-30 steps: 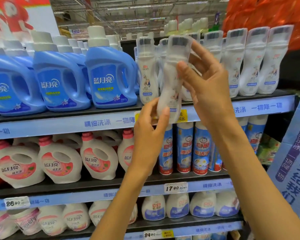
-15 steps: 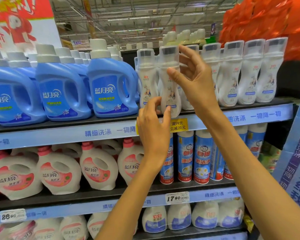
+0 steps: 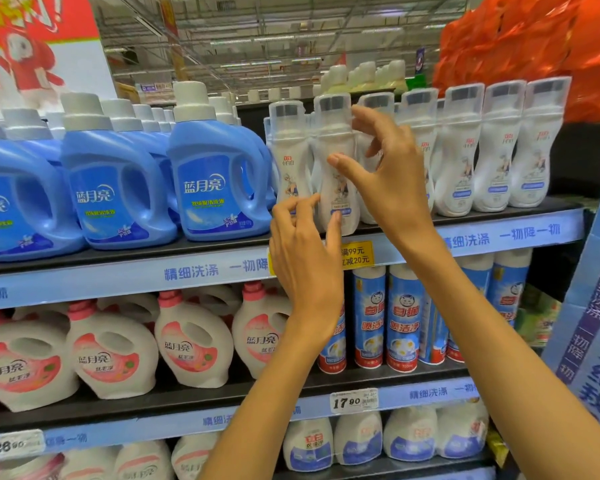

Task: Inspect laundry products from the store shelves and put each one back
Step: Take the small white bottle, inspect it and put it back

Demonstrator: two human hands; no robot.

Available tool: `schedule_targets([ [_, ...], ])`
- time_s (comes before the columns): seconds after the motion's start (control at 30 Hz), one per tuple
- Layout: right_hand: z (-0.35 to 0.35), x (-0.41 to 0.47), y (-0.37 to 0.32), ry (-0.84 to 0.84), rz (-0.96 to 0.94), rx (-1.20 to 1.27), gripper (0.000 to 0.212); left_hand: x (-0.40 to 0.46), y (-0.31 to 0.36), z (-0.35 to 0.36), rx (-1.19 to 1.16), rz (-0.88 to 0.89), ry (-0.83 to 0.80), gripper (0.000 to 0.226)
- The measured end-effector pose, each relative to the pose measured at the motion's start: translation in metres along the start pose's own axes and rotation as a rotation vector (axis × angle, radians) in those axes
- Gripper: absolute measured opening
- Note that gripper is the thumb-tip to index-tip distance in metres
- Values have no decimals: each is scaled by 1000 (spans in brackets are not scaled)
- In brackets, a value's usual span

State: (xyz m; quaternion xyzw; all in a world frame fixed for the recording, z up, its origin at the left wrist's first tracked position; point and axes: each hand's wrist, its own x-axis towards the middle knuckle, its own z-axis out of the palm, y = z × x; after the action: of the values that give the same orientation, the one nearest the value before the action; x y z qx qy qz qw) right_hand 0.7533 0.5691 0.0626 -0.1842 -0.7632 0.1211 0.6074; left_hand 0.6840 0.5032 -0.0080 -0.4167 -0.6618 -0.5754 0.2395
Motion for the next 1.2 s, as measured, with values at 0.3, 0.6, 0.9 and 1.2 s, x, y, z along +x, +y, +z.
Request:
schedule_targets([
  [0.3,8,5,5,21,-12,-29,57,3,1,8,100,4,21,48],
  [0.6,13,3,9,29,-12,30,56,6,2,10,103,25,45,45],
  [0.9,-15,10,14,250,-38,-133,48,6,8,6,129,32,9,50],
  [1.2,-21,18,28,82,-106,-407,63,5,31,14,111,214,-142,50],
])
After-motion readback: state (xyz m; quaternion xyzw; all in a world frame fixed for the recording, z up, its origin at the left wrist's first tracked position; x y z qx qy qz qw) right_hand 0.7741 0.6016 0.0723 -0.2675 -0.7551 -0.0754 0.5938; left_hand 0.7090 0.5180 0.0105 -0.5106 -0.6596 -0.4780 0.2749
